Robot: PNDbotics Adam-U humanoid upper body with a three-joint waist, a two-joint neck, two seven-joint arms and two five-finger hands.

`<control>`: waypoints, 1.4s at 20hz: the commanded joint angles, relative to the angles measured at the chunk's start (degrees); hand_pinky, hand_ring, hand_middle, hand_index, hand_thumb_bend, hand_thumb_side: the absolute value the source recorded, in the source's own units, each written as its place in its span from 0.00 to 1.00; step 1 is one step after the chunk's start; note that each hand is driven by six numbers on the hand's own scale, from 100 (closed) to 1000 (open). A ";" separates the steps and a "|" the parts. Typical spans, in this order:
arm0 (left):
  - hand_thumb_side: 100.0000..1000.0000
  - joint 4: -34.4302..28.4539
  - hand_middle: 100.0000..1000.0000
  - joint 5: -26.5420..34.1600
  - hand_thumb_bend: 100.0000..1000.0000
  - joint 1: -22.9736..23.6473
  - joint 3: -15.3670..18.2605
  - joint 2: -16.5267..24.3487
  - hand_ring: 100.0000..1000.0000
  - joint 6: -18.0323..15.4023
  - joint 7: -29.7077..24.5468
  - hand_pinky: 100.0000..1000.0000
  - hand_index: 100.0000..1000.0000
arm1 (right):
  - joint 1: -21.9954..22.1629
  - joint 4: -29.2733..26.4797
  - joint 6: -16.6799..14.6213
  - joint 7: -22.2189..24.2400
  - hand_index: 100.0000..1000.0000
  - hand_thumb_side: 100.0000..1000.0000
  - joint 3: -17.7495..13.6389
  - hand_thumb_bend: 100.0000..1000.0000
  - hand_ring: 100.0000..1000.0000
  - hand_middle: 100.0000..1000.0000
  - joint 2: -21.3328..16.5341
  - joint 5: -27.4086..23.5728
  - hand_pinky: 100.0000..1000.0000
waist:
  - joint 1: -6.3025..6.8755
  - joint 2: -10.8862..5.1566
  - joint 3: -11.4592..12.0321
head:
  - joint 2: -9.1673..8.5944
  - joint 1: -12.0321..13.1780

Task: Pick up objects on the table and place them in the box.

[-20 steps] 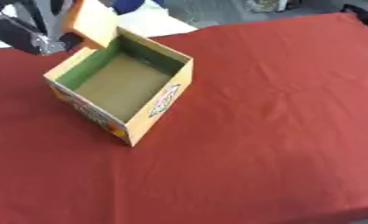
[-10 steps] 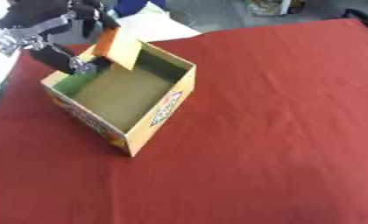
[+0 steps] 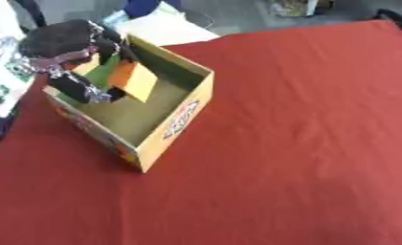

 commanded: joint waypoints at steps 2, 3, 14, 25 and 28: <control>0.14 0.98 0.36 -1.30 0.00 -0.56 0.58 -0.26 0.36 -1.50 -0.91 0.38 0.48 | -0.22 -0.85 0.00 0.04 0.65 0.70 -0.36 0.00 0.72 0.43 -0.58 -0.46 0.60 | -0.44 -0.81 -0.12 | -0.64 0.14; 0.12 1.29 0.41 -1.74 0.00 -0.46 0.74 -0.36 0.41 -1.38 -0.73 0.43 0.54 | -0.20 -0.85 -0.02 0.01 0.65 0.70 -0.40 0.00 0.72 0.43 -0.55 -0.46 0.60 | -0.44 -0.81 -0.14 | -0.62 0.14; 0.18 2.22 0.90 -9.10 0.11 -0.11 1.27 -0.50 1.00 -0.20 1.79 0.98 0.91 | -0.04 -0.85 -0.12 -0.21 0.65 0.70 -0.56 0.00 0.72 0.43 -0.59 -0.48 0.60 | -0.43 -1.02 -0.20 | -0.10 -0.45; 0.16 2.52 0.93 -11.04 0.11 -0.10 2.15 -0.55 1.00 -0.49 0.11 0.98 0.98 | 0.19 -0.85 -0.06 -0.40 0.65 0.70 -0.66 0.00 0.72 0.44 -0.58 -0.65 0.60 | -0.54 -1.54 -0.16 | 0.71 -0.85; 0.11 2.77 0.92 -8.05 0.04 -0.09 2.61 -0.81 0.98 -0.44 0.68 0.93 0.95 | 0.13 -0.85 -0.02 -0.54 0.65 0.70 -0.70 0.00 0.72 0.44 -0.53 -0.79 0.60 | -0.51 -1.64 -0.18 | 0.69 -0.86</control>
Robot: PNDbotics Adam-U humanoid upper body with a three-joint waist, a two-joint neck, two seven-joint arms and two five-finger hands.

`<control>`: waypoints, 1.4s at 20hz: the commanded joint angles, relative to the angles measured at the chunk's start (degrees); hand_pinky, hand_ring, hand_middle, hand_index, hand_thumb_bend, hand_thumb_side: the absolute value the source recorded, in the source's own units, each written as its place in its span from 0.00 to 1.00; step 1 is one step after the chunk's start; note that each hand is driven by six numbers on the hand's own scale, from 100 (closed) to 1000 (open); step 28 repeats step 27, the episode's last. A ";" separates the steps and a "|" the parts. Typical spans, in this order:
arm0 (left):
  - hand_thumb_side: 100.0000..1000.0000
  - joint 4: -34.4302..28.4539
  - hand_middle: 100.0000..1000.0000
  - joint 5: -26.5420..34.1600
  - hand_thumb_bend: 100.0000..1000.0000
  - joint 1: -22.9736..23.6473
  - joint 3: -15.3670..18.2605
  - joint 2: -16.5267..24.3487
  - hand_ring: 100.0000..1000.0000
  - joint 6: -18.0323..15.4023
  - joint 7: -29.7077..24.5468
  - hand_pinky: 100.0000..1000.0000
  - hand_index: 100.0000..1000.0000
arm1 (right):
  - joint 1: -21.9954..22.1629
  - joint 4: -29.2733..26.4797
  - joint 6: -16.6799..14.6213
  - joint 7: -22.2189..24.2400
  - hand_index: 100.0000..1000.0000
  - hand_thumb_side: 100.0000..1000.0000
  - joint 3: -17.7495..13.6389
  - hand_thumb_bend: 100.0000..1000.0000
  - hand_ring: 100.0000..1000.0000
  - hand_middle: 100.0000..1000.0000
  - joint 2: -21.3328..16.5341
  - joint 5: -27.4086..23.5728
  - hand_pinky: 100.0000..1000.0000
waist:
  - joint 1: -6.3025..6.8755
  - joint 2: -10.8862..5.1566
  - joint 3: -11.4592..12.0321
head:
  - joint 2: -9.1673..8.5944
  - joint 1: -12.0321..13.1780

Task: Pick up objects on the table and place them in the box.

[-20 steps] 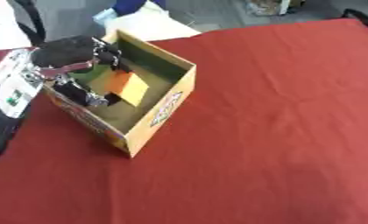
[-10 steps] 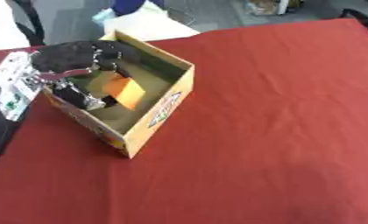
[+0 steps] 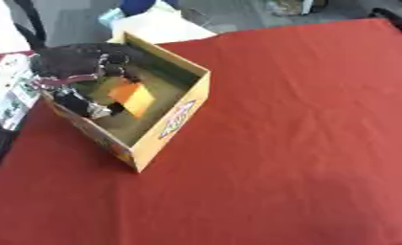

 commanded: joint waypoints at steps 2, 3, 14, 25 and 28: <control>0.11 -0.28 0.94 4.41 0.00 -1.00 0.73 0.28 0.98 -0.14 -0.32 0.94 1.00 | -0.23 -0.85 0.06 -0.30 0.65 0.70 -0.62 0.00 0.72 0.44 -0.93 -0.58 0.60 | -0.31 -1.40 -0.09 | 0.09 -0.18; 0.14 -0.17 0.94 5.29 0.00 -1.06 0.64 0.25 0.98 -0.12 -0.82 0.95 1.00 | -0.25 -0.85 0.06 -0.32 0.65 0.70 -0.62 0.00 0.72 0.43 -0.93 -0.61 0.60 | -0.29 -1.41 -0.11 | 0.09 -0.18; 0.15 -2.17 0.87 8.09 0.00 -1.10 0.40 0.38 0.95 1.43 -2.05 0.91 0.91 | -0.08 -0.85 -0.01 -0.51 0.65 0.70 -0.79 0.00 0.72 0.43 -1.04 -0.93 0.60 | -0.27 -1.65 -0.11 | 0.48 -0.30; 0.26 -27.96 0.80 50.64 0.00 2.68 -3.02 7.54 0.85 12.06 -19.79 0.76 0.84 | 1.39 -0.85 -0.73 -2.16 0.65 0.70 -1.79 0.00 0.72 0.44 -2.70 0.02 0.61 | -0.45 -3.70 1.33 | 2.74 -1.47; 0.35 -35.86 0.78 61.62 0.00 4.87 -2.43 10.30 0.82 16.63 -22.97 0.72 0.83 | 1.83 -0.85 -0.94 -2.62 0.66 0.70 -2.03 0.00 0.72 0.45 -3.19 0.36 0.61 | -0.45 -4.32 1.74 | 3.26 -1.83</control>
